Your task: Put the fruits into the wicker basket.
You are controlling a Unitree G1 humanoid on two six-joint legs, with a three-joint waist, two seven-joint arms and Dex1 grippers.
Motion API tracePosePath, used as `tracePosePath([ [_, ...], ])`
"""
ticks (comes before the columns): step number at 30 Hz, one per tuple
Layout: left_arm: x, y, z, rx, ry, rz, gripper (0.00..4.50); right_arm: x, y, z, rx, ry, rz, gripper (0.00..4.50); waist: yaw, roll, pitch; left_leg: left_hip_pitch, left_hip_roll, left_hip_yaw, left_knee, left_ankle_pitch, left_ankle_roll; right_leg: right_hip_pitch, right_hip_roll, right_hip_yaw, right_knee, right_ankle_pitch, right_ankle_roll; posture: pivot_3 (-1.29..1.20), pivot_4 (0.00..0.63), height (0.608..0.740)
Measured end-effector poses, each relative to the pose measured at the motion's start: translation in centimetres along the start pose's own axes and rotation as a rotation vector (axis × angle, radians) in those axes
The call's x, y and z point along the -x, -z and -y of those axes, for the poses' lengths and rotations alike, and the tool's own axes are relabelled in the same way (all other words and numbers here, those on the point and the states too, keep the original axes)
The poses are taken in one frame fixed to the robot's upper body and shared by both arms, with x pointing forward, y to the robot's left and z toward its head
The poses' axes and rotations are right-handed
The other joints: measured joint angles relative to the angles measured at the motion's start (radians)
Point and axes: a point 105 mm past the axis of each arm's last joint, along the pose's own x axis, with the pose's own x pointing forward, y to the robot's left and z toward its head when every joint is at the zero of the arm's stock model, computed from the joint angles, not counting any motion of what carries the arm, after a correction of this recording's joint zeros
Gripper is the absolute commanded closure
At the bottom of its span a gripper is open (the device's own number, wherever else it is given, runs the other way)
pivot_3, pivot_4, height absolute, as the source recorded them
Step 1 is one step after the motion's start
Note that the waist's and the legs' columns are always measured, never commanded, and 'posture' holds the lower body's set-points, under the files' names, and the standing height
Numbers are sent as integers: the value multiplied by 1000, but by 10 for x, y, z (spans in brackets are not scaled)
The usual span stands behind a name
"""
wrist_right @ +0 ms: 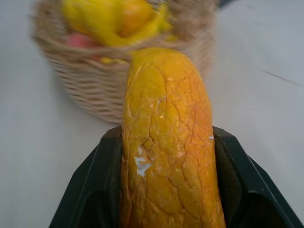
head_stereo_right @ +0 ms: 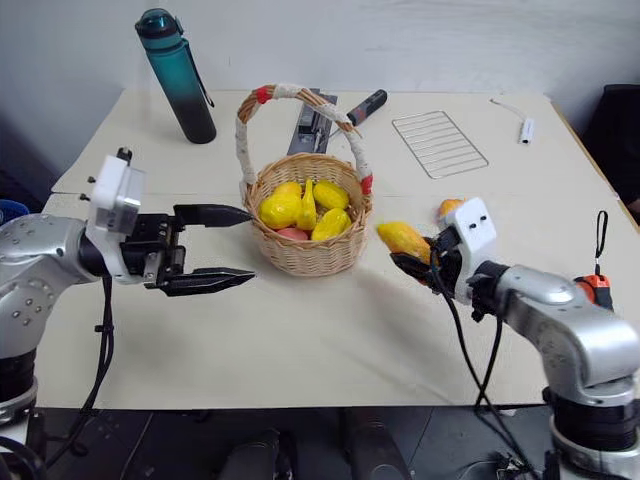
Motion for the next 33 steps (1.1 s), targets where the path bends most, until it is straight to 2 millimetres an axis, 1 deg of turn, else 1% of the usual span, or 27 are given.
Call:
tracePosePath([
  [3, 0, -1, -1, -3, -5, 2, 0, -27, -28, -24, 53, -109, 56, 2609, -7, 0, 0, 0, 0, -1, 0, 5, -1, 0, 0, 0, 0, 3, -1, 0, 150, 740],
  [6, -1, -2, -1, -8, -5, 4, 0, -60, -41, -41, 66, -161, 63, 2609, -11, -1, 0, 0, 0, -1, 0, 6, -1, 0, 0, -1, 0, 4, -2, 0, 150, 740],
  [8, -2, -2, -1, -7, -5, 6, 0, -85, -46, -41, 59, -133, 56, 2609, -13, -1, 0, -2, 0, -1, 0, 6, -1, -2, 0, -1, 0, 4, -2, 0, 150, 740],
  [10, -2, -2, -1, -6, -3, 11, 0, -104, -49, -33, 76, -69, 44, 2609, -12, -1, 0, -3, 0, -1, 0, 5, -1, -3, -1, -1, 0, 5, -3, 0, 150, 740],
  [11, -2, -2, -1, -6, -3, 12, 0, -110, -49, -28, 90, -34, 40, 2609, -11, -1, 0, -3, 0, -1, 0, 5, -1, -3, -1, -1, 0, 5, -3, 0, 150, 740],
  [13, -2, -2, -2, -7, -4, 12, 0, -122, -48, -16, 114, 37, 38, 1883, -9, -1, 0, -3, 0, -1, -1, 5, -1, -3, -1, -1, -1, 5, -2, 0, 150, 740],
  [14, -2, -2, -2, -7, -4, 12, 0, -125, -47, -11, 125, 63, 34, 1646, -8, -1, 0, -4, 0, -1, -1, 5, -2, -3, -1, -1, -1, 4, -2, 0, 150, 740],
  [15, -2, -2, -2, -9, -5, 13, 0, -126, -44, -7, 133, 84, 27, 1248, -7, -1, 0, -5, 0, -1, -1, 4, -3, -3, -1, -2, -3, 4, -2, 0, 150, 740],
  [17, -2, -3, -2, -11, -6, 14, 0, -126, -42, -6, 136, 86, 25, 719, -6, -1, 0, -7, 0, -1, -1, 4, -4, -4, -1, -2, -3, 4, -1, 0, 150, 740],
  [19, -2, -3, -2, -12, -7, 15, 0, -119, -44, -10, 113, 53, 52, 8, -3, -1, 0, -8, 1, -1, -2, 2, -4, -6, -2, -3, -2, 4, -1, 0, 150, 740],
  [20, -2, -3, -2, -12, -7, 15, 0, -112, -45, -14, 92, 28, 68, 8, -1, -1, 0, -9, 2, -1, -2, 2, -4, -6, -2, -4, -2, 3, -1, 0, 150, 740],
  [21, -1, -3, -3, -12, -9, 15, 0, -101, -47, -18, 71, -10, 85, 8, 3, -1, 0, -10, 2, -1, -2, 1, -4, -8, -2, -4, -2, 3, 0, 0, 150, 740],
  [22, -1, -3, -3, -11, -11, 16, 0, -87, -48, -20, 52, -40, 100, 8, 10, -1, 0, -13, 2, -1, -2, 1, -4, -11, -2, -4, -1, 3, 0, 0, 150, 740],
  [23, -1, -3, -3, -13, -13, 17, 0, -68, -47, -19, 31, -57, 111, 8, 17, -1, 0, -18, 2, -1, -1, 1, -4, -16, -2, -5, 0, 3, 0, 0, 150, 740],
  [24, 0, -3, -4, -9, -17, 18, 0, -52, -45, -14, 8, -51, 111, 8, 22, -1, 0, -21, 2, -1, 0, 1, -4, -17, -2, -5, 0, 3, 0, 0, 150, 740],
  [28, 1, -3, -7, -4, -24, 21, 0, 12, -25, 12, -116, 49, 72, 8, 40, -1, 0, -21, 1, -1, 2, 1, -3, -16, -3, -5, -5, 3, 0, 0, 150, 740],
  [29, 1, -4, -8, -4, -24, 24, 0, 30, -19, 18, -135, 87, 56, 8, 42, -1, 0, -20, 0, -1, 2, -1, 2, -15, -3, -4, -5, 4, 1, 0, 150, 740],
  [30, 1, -4, -8, -5, -25, 24, 0, 38, -15, 22, -143, 115, 43, 8, 40, -1, 0, -19, 0, 0, 2, -1, 3, -15, -3, -4, -5, 4, 1, 0, 150, 740],
  [31, -1, -5, -8, -8, -18, 28, 0, 52, -9, 28, -148, 162, 18, 8, 41, -1, 0, -19, 0, 0, 2, -1, 3, -15, -3, -3, -4, 4, 1, 0, 150, 740],
  [33, -1, -6, -8, -11, -16, 30, 0, 75, 7, 49, -179, 287, -29, 8, 39, -1, 0, -17, -1, 0, 2, -1, 4, -13, -2, -2, -4, 4, 2, 0, 150, 740],
])
